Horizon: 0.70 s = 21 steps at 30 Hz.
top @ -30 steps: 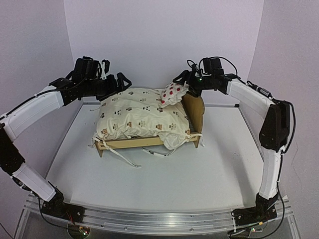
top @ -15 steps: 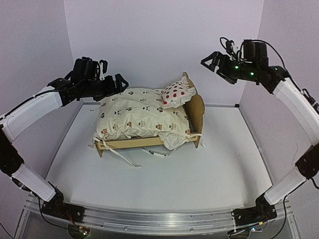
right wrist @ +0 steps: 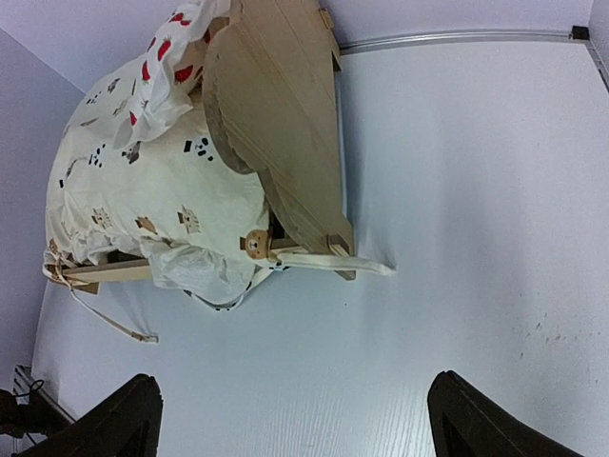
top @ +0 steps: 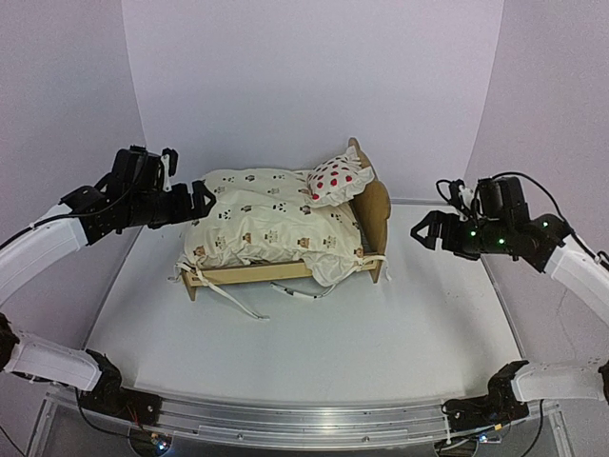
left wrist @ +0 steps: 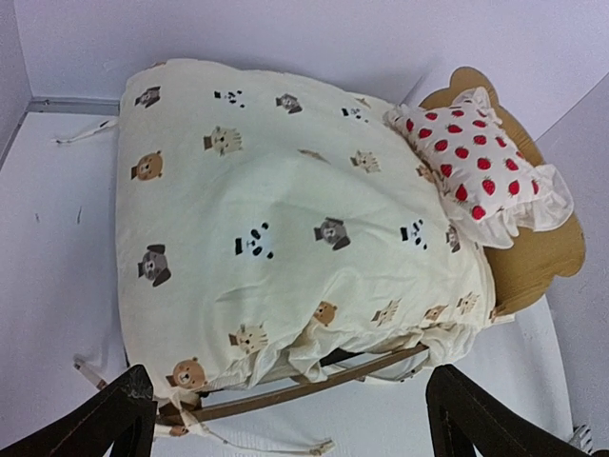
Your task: Set up the pet bed
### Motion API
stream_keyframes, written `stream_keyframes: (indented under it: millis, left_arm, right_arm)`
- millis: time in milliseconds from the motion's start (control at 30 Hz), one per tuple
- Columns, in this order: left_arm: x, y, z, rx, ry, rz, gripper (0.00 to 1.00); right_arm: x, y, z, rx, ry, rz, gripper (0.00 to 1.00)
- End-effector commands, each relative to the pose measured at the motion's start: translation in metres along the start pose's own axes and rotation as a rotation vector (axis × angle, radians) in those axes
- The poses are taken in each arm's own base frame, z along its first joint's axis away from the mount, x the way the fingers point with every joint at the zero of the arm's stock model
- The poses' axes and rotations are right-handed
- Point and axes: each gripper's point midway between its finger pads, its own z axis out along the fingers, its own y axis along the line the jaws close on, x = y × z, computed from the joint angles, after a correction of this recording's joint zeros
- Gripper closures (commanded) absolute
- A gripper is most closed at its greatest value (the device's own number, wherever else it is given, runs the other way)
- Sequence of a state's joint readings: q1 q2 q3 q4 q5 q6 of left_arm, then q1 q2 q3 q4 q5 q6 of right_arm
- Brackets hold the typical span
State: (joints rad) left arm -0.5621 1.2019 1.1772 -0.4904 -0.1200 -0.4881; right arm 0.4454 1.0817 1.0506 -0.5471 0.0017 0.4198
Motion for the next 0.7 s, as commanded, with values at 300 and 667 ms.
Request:
stream_keyframes:
  millis: [300,667]
  left_arm:
    - [0.055,0.047,-0.017,-0.11,0.057,0.041,0.0]
    - [0.058,0.047,-0.02,-0.105,0.066,0.048,0.0]
  right_arm:
    - [0.041,-0.015,-0.005,-0.027,0.02,0.0,0.02]
    - [0.044,-0.008,-0.001,-0.074,0.017,-0.001,0.02]
